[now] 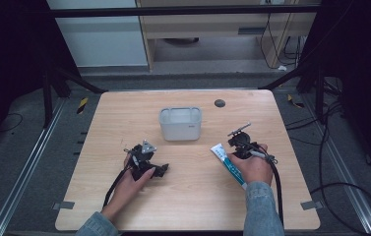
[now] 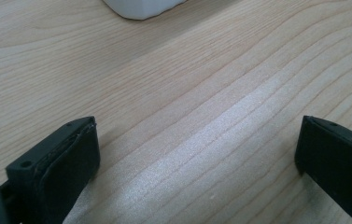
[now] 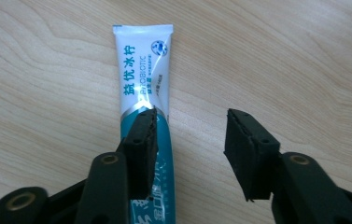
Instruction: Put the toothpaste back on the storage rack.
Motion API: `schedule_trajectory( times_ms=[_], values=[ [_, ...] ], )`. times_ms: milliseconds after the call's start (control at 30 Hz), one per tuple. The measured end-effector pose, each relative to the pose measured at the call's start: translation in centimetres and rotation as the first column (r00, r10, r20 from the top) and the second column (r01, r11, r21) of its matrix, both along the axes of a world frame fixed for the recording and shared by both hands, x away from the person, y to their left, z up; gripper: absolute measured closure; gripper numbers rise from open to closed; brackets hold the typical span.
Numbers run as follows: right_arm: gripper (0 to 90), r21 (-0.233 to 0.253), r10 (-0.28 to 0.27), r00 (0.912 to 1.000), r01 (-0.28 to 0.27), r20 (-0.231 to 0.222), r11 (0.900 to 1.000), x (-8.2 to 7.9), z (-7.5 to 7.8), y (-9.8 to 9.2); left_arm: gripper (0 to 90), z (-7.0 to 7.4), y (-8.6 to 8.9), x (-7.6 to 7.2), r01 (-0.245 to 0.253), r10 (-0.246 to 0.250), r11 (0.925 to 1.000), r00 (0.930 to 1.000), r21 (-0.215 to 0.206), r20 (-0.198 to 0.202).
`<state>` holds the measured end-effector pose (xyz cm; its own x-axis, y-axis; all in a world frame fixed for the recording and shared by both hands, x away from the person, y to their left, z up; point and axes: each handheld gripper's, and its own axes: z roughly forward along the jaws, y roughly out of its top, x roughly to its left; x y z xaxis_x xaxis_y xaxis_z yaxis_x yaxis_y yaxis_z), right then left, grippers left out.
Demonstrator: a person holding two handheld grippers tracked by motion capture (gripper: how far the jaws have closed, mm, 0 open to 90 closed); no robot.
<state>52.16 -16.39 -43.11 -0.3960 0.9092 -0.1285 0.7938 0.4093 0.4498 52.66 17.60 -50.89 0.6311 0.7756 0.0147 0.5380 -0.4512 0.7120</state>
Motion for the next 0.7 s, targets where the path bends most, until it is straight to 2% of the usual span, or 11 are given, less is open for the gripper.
schedule_trajectory(
  times_ms=[300, 633, 700],
  values=[
    [62.1, -0.004, 0.004, 0.9997, -0.004, -0.023, 1.0, 0.8, -0.9, -0.5, 0.0, 0.0, 0.0, 0.0, 0.0, 0.0, 1.0, 1.0, 0.0, 0.0],
    [57.4, 0.003, 0.006, 0.9983, -0.006, -0.058, 1.0, 1.5, -1.7, -0.2, 0.0, 0.0, 0.0, 0.0, 0.0, 0.0, 1.0, 1.0, 0.0, 0.0],
    [55.4, 0.031, 0.01, 0.9971, -0.008, -0.076, 0.999, 1.7, -2.1, 0.1, 0.0, 0.0, 0.0, 0.0, 0.003, -0.003, 1.0, 1.0, -0.001, -0.001]
  ],
)
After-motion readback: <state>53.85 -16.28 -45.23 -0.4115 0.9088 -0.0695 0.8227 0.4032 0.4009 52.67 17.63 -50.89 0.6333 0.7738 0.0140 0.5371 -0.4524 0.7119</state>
